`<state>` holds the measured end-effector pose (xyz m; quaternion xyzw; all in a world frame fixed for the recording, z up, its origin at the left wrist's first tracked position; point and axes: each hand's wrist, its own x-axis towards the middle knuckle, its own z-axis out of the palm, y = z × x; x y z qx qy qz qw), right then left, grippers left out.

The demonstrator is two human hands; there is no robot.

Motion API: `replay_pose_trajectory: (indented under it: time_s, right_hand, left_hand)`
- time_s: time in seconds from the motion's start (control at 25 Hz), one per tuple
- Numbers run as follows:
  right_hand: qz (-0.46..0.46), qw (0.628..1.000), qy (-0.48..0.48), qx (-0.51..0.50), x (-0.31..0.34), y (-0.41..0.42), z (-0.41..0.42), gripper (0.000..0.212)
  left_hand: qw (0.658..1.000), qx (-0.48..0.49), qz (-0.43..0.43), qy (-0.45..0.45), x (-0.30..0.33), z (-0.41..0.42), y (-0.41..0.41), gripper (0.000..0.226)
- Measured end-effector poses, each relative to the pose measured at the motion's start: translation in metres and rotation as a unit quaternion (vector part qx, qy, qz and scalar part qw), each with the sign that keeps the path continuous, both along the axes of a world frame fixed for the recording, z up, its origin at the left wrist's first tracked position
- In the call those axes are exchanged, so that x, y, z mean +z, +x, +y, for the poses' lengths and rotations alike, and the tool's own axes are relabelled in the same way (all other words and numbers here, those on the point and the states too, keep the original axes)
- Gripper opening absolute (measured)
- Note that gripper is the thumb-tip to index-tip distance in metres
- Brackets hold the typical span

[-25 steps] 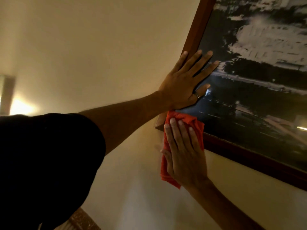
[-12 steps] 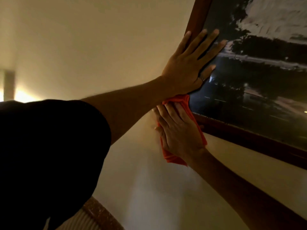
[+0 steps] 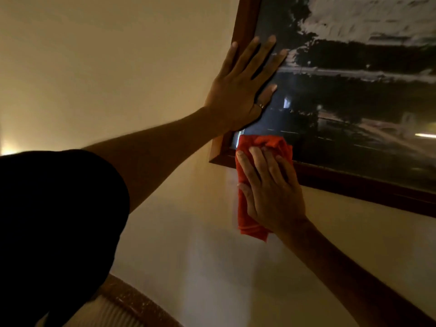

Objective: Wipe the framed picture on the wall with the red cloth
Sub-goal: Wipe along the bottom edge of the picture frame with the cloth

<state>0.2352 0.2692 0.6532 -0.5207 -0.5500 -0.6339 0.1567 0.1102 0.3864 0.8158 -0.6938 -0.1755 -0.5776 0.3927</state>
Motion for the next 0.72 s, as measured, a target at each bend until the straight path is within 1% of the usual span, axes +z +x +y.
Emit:
replay_pose_trajectory:
  time_s: [0.08, 0.16, 0.28, 0.44, 0.6, 0.72]
  right_hand:
    - [0.009, 1.0, 0.009, -0.003, -0.004, 0.014, -0.014, 0.064]
    - [0.021, 1.0, 0.019, -0.005, -0.007, 0.029, -0.03, 0.064]
    - [0.042, 0.999, 0.007, -0.004, -0.012, 0.031, -0.038, 0.066]
    - [0.056, 0.997, 0.018, -0.041, -0.013, 0.013, -0.02, 0.07]
    - [0.065, 0.997, 0.03, -0.033, -0.012, -0.008, 0.006, 0.072]
    - [0.066, 0.997, 0.028, -0.029, -0.015, -0.034, 0.031, 0.074]
  left_hand:
    - [1.0, -0.007, 0.011, -0.015, -0.002, 0.0, -0.003, 0.061]
    - [1.0, -0.012, 0.023, -0.011, -0.002, 0.002, -0.005, 0.06]
    - [1.0, -0.01, 0.015, -0.003, -0.001, 0.002, -0.009, 0.06]
    - [1.0, -0.008, 0.026, -0.011, -0.003, 0.0, -0.007, 0.062]
    - [0.999, -0.028, 0.026, -0.015, -0.003, 0.001, -0.01, 0.063]
    - [0.999, -0.023, 0.029, -0.015, -0.004, 0.003, -0.009, 0.062]
